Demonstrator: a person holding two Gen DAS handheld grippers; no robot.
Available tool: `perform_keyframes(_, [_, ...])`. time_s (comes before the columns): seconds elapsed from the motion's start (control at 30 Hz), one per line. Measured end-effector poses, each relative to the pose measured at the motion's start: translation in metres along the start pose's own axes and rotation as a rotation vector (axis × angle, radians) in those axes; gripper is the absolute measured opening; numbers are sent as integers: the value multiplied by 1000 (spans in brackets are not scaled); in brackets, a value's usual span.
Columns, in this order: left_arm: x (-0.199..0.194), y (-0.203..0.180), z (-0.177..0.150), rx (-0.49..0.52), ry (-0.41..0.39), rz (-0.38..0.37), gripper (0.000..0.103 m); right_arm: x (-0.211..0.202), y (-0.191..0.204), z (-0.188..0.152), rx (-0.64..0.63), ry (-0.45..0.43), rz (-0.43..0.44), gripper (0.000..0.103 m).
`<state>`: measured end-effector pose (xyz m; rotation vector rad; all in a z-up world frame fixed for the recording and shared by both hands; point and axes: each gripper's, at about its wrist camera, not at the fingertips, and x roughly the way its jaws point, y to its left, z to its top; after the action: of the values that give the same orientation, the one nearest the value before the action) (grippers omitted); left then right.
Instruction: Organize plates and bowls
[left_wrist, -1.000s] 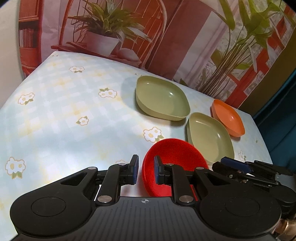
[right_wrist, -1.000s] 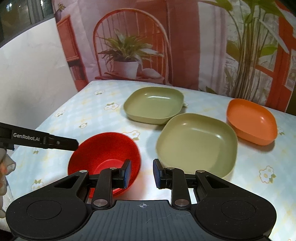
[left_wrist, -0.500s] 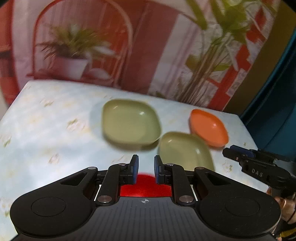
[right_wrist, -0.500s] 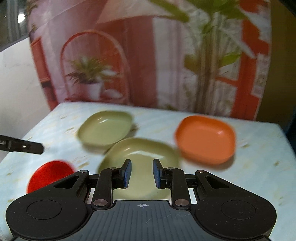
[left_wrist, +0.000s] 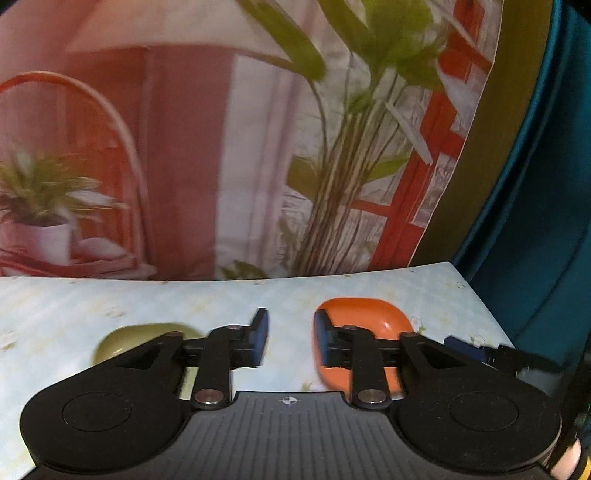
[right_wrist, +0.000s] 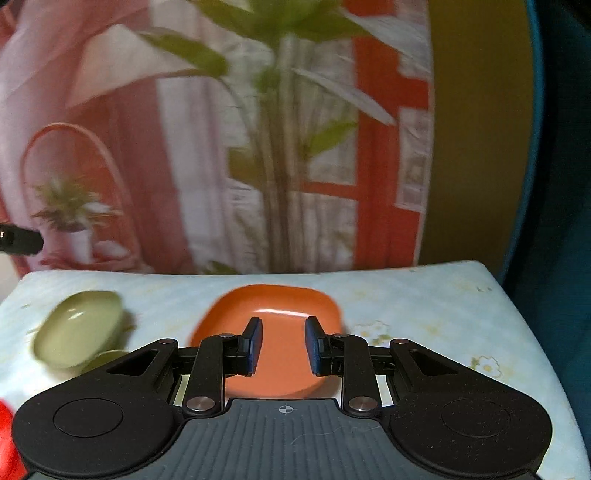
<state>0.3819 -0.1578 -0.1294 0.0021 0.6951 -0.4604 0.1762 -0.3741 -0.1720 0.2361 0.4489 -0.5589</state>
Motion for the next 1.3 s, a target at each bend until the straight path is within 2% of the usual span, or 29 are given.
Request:
perform_keyframes(0.13, [53, -7, -8, -32, 93, -66, 34, 21, -13, -17, 35, 11, -25, 25])
perform_keyframes(0.3, [100, -10, -24, -35, 183, -46, 34, 39, -22, -36, 113, 39, -16, 25])
perform_keyframes(0.67, [148, -11, -38, -51, 264, -62, 32, 53, -19, -45, 127, 44, 1, 25])
perform_keyframes(0.7, [149, -12, -39, -45, 266, -68, 21, 54, -19, -46, 124, 44, 1, 25])
perform_keyframes(0.73, [150, -13, -40, -33, 268, -68, 14, 54, -19, -46, 125, 44, 4, 24])
perform_keyframes(0.83, [147, -18, -40, 28, 260, -55, 12, 52, -21, -46, 132, 43, 1, 20])
perform_keyframes(0.93, [137, -15, -35, 13, 236, -85, 12, 46, -24, -45, 151, 31, 6, 15])
perform_keyframes(1.1, [106, -11, -23, 32, 196, -105, 12, 27, -18, -36, 159, 5, 17, 15])
perform_keyframes(1.3, [64, 10, -23, 17, 190, -142, 12, -4, 1, -25, 159, -21, 50, 15])
